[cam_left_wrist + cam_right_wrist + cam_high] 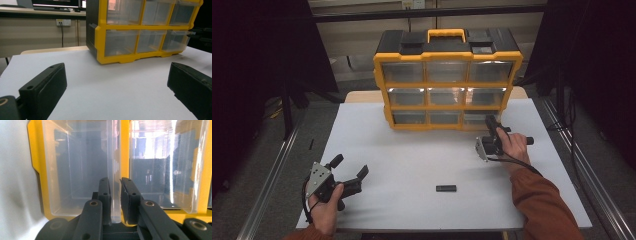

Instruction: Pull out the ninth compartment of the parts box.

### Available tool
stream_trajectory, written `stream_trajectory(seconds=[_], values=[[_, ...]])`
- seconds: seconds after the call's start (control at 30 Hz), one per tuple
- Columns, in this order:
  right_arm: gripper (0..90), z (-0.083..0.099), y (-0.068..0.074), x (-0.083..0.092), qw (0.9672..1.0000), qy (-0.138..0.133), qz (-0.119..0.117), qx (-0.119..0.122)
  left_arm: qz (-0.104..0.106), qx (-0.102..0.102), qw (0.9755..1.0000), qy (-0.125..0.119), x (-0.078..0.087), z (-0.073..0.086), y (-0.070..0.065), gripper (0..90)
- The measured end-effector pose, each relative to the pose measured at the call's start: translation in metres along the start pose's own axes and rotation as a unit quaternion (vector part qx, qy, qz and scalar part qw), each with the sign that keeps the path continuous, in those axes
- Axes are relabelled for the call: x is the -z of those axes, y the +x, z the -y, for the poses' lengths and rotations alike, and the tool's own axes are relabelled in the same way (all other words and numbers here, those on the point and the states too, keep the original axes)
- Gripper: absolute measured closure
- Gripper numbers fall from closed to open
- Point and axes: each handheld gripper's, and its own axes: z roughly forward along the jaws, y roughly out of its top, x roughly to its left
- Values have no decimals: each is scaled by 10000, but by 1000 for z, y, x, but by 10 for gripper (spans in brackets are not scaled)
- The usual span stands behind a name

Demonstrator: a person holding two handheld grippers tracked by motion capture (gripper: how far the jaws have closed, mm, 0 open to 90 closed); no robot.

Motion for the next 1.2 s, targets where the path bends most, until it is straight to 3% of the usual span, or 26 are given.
stream_trajectory(seconds=[0.57,0.7,0.73,0.8,0.83,1.2], values=[[801,0,-1,9,9999,-89,-35,37,-4,-17,10000,19,0,0,0,24],[802,1,1,12,9999,-83,-53,-52,2,-10,10000,13,0,0,0,24],[802,0,-1,13,9999,-113,-25,78,-7,2,10000,11,0,0,0,24],[802,1,1,14,9999,-78,-50,-82,11,-15,10000,26,0,0,0,24],[802,1,0,14,9999,-124,-21,45,21,-28,10000,32,0,0,0,24],[802,1,0,20,9998,-188,-29,54,-10,-2,10000,11,0,0,0,24]])
